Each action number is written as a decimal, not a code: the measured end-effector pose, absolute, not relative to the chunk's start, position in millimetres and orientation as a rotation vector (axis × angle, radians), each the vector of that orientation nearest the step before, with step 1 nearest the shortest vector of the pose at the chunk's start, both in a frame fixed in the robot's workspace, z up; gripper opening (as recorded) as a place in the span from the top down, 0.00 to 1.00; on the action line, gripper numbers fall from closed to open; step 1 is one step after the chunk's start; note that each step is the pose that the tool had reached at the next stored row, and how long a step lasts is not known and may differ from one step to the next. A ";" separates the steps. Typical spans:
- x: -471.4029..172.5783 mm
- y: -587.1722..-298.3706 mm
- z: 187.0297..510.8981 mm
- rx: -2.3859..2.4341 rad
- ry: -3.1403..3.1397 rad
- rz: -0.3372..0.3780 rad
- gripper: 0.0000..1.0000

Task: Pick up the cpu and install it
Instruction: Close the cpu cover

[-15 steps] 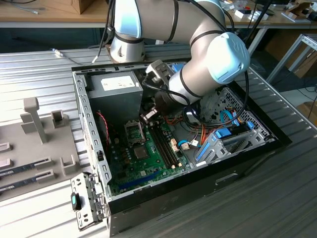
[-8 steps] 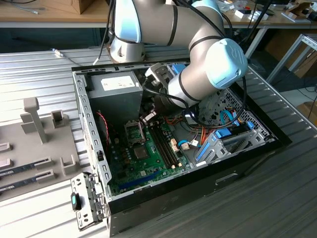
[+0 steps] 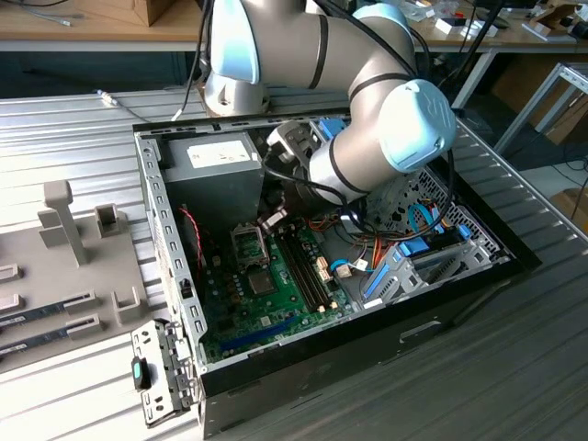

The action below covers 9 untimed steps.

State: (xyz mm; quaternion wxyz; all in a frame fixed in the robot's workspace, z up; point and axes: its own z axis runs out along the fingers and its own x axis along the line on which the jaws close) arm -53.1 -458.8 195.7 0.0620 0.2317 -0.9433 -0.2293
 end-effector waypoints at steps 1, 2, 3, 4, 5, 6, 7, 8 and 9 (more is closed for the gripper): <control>-53.3 -460.3 195.6 0.701 -2.852 -0.695 0.89; -53.4 -461.7 195.6 0.701 -2.852 -0.696 0.89; -53.5 -463.2 195.7 0.702 -2.851 -0.697 0.89; -53.6 -464.6 195.7 0.702 -2.851 -0.698 0.89; -53.7 -465.9 195.6 0.703 -2.851 -0.699 0.89; -53.8 -466.8 195.6 0.703 -2.851 -0.700 0.89; -53.8 -467.6 195.6 0.704 -2.850 -0.701 0.89; -53.8 -468.7 195.6 0.705 -2.850 -0.704 0.89; -53.9 -469.7 195.7 0.708 -2.848 -0.710 0.89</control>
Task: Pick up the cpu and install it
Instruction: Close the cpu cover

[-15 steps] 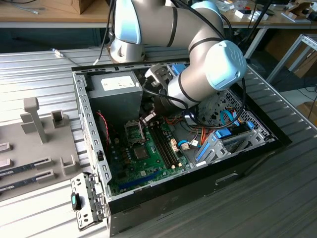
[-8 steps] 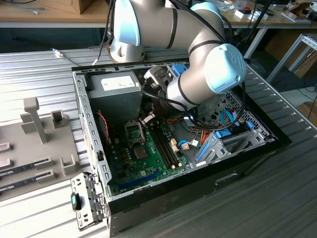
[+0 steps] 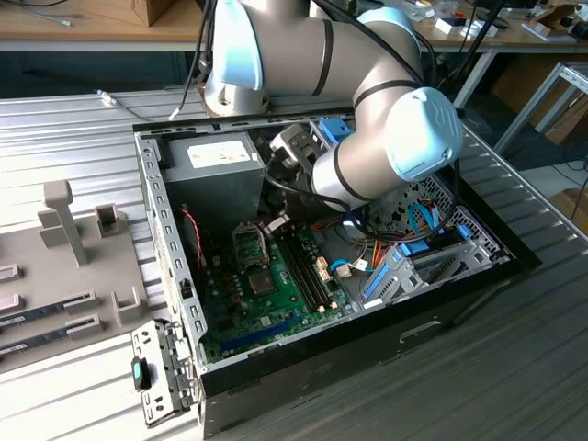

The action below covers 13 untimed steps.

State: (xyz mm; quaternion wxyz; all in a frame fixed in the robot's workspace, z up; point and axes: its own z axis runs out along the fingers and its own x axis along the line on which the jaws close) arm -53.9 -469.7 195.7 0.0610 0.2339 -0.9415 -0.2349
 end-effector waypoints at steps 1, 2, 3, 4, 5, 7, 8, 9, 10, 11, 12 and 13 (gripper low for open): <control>-54.1 -470.6 196.2 0.711 -2.846 -0.721 0.89; -54.2 -470.9 196.3 0.712 -2.845 -0.727 0.89; -54.3 -471.2 196.5 0.713 -2.844 -0.734 0.89; -54.4 -471.6 196.8 0.715 -2.843 -0.746 0.89; -54.4 -471.9 197.1 0.716 -2.842 -0.752 0.89; -54.5 -472.7 197.7 0.719 -2.839 -0.768 0.89; -54.5 -473.0 198.1 0.720 -2.838 -0.775 0.89; -54.5 -473.6 198.7 0.722 -2.836 -0.786 0.89; -54.6 -474.3 199.1 0.724 -2.835 -0.795 0.89; -54.6 -474.9 199.8 0.725 -2.834 -0.801 0.89; -54.6 -475.7 200.9 0.726 -2.832 -0.812 0.89; -54.6 -476.1 201.4 0.727 -2.832 -0.817 0.89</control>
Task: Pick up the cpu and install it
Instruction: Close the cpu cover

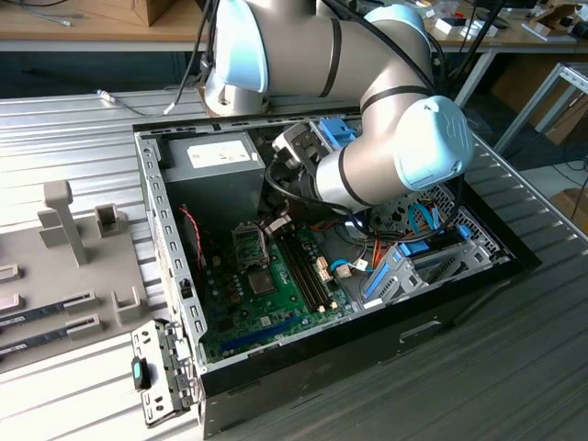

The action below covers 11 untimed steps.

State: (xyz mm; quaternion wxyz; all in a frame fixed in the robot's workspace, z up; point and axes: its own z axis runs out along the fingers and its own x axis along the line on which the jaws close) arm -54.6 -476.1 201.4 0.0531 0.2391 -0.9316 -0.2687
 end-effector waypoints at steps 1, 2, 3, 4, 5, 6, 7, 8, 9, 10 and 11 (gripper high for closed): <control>-54.6 -476.7 201.8 0.728 -2.830 -0.825 0.89; -54.6 -477.5 202.0 0.728 -2.830 -0.830 0.89; -54.5 -478.2 202.1 0.729 -2.829 -0.832 0.89; -54.6 -479.5 202.3 0.730 -2.828 -0.833 0.89; -54.6 -480.8 202.5 0.732 -2.828 -0.833 0.89; -54.6 -481.2 202.7 0.732 -2.827 -0.833 0.89; -54.6 -481.7 202.9 0.733 -2.827 -0.833 0.89; -54.6 -482.5 203.5 0.734 -2.826 -0.832 0.89; -54.6 -483.0 204.0 0.735 -2.826 -0.832 0.89; -54.6 -483.8 205.1 0.736 -2.826 -0.832 0.89; -54.6 -484.6 206.0 0.737 -2.825 -0.832 0.89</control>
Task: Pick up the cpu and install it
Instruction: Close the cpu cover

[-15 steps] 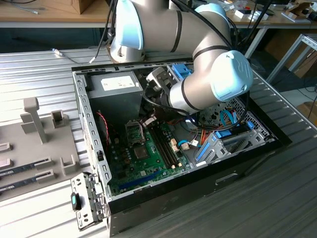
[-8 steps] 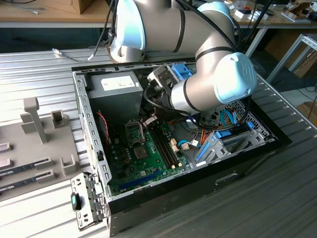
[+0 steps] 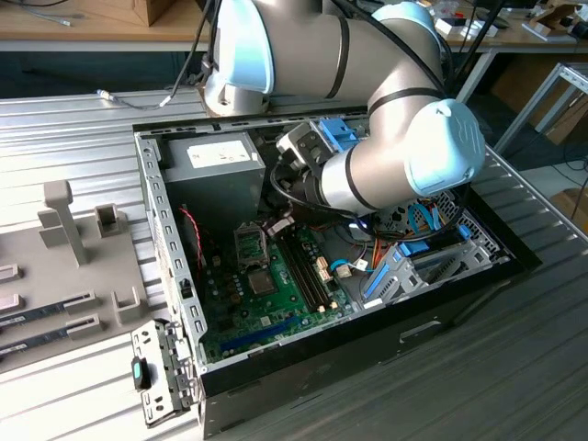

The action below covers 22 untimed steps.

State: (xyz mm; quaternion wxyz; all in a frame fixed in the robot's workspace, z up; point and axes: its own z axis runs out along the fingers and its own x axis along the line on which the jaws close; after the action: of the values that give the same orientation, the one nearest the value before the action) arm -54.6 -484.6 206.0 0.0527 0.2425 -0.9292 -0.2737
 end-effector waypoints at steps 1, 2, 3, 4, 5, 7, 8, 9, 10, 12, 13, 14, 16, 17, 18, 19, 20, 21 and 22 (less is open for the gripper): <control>-54.6 -485.4 207.2 0.738 -2.825 -0.832 0.89; -54.7 -486.3 208.5 0.739 -2.825 -0.832 0.89; -54.6 -486.9 209.3 0.739 -2.825 -0.832 0.89; -54.6 -487.4 210.0 0.739 -2.824 -0.832 0.89; -54.6 -487.9 210.9 0.739 -2.824 -0.832 0.89; -54.6 -488.9 212.1 0.739 -2.824 -0.832 0.89; -54.6 -489.3 212.7 0.739 -2.824 -0.832 0.89; -54.6 -489.8 213.4 0.739 -2.824 -0.832 0.89; -54.6 -490.4 215.0 0.740 -2.824 -0.832 0.89; -54.6 -490.9 216.6 0.740 -2.824 -0.833 0.89; -54.6 -490.8 216.9 0.740 -2.824 -0.833 0.89; -54.6 -490.8 216.9 0.740 -2.824 -0.834 0.89; -54.6 -490.9 217.4 0.740 -2.824 -0.834 0.89; -54.6 -490.9 218.5 0.740 -2.824 -0.833 0.89; -54.6 -490.9 219.5 0.740 -2.824 -0.835 0.89; -54.6 -490.9 220.0 0.740 -2.824 -0.835 0.89; -54.6 -490.9 220.2 0.740 -2.823 -0.836 0.89; -54.6 -491.4 220.4 0.740 -2.823 -0.838 0.89; -54.6 -491.7 220.4 0.741 -2.823 -0.839 0.89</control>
State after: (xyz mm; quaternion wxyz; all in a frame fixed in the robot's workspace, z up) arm -54.6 -491.7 220.4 0.0524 0.2435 -0.9283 -0.2760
